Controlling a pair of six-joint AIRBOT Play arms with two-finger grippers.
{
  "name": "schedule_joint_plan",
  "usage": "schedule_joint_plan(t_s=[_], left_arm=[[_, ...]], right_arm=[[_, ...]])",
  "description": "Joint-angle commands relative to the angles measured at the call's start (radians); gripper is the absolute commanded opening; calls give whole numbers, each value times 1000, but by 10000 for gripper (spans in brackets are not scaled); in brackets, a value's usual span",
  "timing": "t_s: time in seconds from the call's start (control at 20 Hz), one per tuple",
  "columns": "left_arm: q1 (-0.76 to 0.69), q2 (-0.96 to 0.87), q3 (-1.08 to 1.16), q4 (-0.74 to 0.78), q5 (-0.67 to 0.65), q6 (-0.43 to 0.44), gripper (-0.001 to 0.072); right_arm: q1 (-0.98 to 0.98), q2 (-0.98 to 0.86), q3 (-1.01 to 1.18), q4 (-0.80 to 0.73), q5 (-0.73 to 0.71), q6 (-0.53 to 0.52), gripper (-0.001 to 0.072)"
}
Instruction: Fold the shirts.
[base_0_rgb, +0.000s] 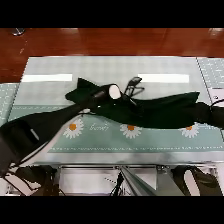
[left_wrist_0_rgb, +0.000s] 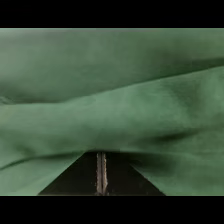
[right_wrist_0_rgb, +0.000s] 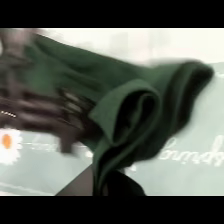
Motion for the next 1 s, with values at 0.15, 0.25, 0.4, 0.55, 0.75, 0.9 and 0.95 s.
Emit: schedule_joint_plan(t_s=[0.15, 0.25, 0.4, 0.55, 0.75, 0.9, 0.95], left_arm=[[27, -45, 116, -8, -192, -45, 52], [166, 7, 113, -6, -278, -45, 52], [410, 159, 48, 11, -338, -42, 49], [660, 393, -119, 12, -336, 3, 48], [908, 743, -425, 12, -325, 95, 48], [1003, 1000, -664, 12, -299, 124, 48], [1018, 1084, -743, 11, -281, 121, 48]], right_arm=[[0, 47, -3, 81, 14, 34, 27], [0, 47, -3, 108, 10, 34, 27], [1, 25, -3, 170, -6, 18, 27], [84, -51, -2, 301, -75, -58, 27], [425, -284, 103, 266, -343, -76, 27], [648, -580, 289, 211, -474, -92, 27], [691, -681, 361, 197, -483, -98, 27]])
